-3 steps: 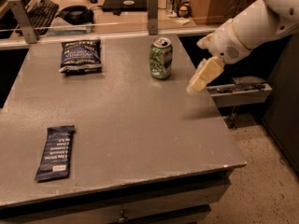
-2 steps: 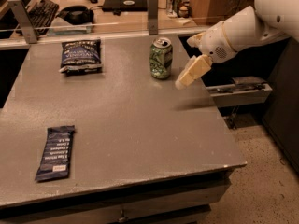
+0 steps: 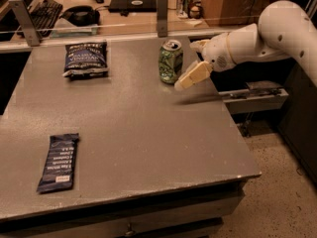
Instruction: Move green can near rxbar blueberry
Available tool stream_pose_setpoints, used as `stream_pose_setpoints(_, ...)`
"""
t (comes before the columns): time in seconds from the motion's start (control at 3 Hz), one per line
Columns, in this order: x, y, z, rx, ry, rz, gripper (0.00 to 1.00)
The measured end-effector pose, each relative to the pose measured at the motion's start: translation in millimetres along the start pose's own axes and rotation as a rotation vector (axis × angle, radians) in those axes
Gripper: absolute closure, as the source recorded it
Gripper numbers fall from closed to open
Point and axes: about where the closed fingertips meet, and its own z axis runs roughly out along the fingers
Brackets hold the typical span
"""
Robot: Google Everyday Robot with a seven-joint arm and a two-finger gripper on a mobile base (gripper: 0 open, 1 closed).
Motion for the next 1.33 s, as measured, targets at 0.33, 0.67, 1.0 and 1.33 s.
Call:
stream_pose_setpoints(0.33,-5.7,-4.6,16.6,0.002,-0.076,0.035,0.00)
stream_pose_setpoints(0.67,-14.4,-3.3,35.6,-0.010,-0.141,0.087,0.25)
stream_pose_setpoints(1.0,-16.4,-3.5,39.6,-0.011,-0.174,0.108,0.49)
stream_pose_setpoints(1.33,-27.0,-11.8,25.6,0.010,-0.216,0.096,0.72)
